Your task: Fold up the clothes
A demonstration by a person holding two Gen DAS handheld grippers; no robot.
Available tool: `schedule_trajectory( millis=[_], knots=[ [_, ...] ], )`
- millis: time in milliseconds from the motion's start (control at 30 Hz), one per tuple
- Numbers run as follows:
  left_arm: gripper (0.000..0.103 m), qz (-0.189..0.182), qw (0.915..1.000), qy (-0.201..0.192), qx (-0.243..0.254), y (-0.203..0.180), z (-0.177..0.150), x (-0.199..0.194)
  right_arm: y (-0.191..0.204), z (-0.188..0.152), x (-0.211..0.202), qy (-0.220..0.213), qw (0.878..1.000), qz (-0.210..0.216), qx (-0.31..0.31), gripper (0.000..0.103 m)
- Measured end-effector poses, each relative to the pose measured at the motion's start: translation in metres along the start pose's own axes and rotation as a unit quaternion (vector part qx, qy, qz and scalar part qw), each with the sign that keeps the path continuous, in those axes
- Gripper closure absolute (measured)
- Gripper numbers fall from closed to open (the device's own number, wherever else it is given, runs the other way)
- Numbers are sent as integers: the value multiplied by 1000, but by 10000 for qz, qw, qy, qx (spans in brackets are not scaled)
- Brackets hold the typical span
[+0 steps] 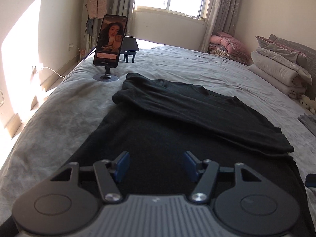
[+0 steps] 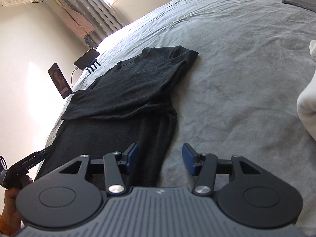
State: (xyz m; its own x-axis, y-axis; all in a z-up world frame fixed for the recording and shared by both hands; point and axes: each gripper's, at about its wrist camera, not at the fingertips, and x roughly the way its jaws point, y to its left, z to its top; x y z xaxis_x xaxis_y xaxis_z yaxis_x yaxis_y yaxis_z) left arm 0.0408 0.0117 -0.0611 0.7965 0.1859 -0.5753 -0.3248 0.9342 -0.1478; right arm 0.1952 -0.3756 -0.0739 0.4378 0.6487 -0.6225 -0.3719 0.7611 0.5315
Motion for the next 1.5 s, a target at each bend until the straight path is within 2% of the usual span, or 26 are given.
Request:
schedule_trajectory(
  millis=[200, 333, 433, 500, 533, 567, 667, 800, 833, 867, 900, 1133, 1200, 1267, 1300, 1333, 1400, 1433, 1500],
  knots=[
    [40, -545, 9975, -56, 436, -42, -40, -39, 7, -36, -22, 254, 9993, 271, 92, 55],
    [38, -377, 9985, 16, 387, -35, -51, -53, 10, -61, -33, 275, 9986, 403, 197, 60],
    [38, -422, 9991, 57, 64, -26, -59, -62, 14, -75, -37, 234, 9984, 469, 227, 63],
    [38, -654, 9979, 36, 18, -29, -69, -70, 19, -82, -37, 272, 9984, 466, 143, 71],
    [38, -734, 9972, 22, 104, -34, -74, -72, 22, -84, -36, 297, 9986, 434, 68, 83],
    [38, -807, 9965, 9, 207, -39, -78, -74, 24, -86, -36, 325, 9988, 368, -35, 98],
    [38, -842, 9946, 78, 606, -55, -92, -77, 20, -87, -48, 240, 9994, 232, -5, 100],
    [38, -733, 9944, 20, 758, -55, -104, -80, 1, -88, -61, 291, 9988, 277, 266, 99],
    [38, -746, 9940, 13, 802, -57, -104, -81, -3, -89, -64, 312, 9984, 325, 338, 98],
    [38, -760, 9935, 9, 851, -59, -105, -83, -3, -92, -67, 311, 9979, 400, 401, 90],
    [37, -774, 9929, 5, 900, -61, -105, -85, -3, -94, -70, 322, 9973, 481, 458, 87],
    [36, -1012, 9908, -21, 894, -64, -113, -99, 9, -120, -77, 663, 9902, 1102, 547, 85],
    [35, -999, 9912, -37, 864, -63, -116, -99, 16, -128, -74, 791, 9883, 1194, 518, 81],
    [35, -982, 9915, -56, 852, -63, -119, -99, 21, -135, -72, 876, 9867, 1277, 504, 64],
    [35, -971, 9914, -74, 871, -63, -120, -99, 24, -138, -72, 852, 9871, 1278, 443, 62],
    [35, -971, 9911, -87, 911, -65, -120, -100, 27, -139, -72, 843, 9883, 1225, 347, 64],
    [35, -977, 9901, -110, 1003, -67, -121, -102, 33, -142, -72, 880, 9917, 935, 36, 91],
    [35, -981, 9895, -122, 1051, -68, -122, -103, 35, -142, -73, 908, 9923, 838, -62, 97],
    [35, -1011, 9883, -141, 1137, -71, -122, -105, 31, -143, -77, 1000, 9916, 813, -60, 97]
  ],
)
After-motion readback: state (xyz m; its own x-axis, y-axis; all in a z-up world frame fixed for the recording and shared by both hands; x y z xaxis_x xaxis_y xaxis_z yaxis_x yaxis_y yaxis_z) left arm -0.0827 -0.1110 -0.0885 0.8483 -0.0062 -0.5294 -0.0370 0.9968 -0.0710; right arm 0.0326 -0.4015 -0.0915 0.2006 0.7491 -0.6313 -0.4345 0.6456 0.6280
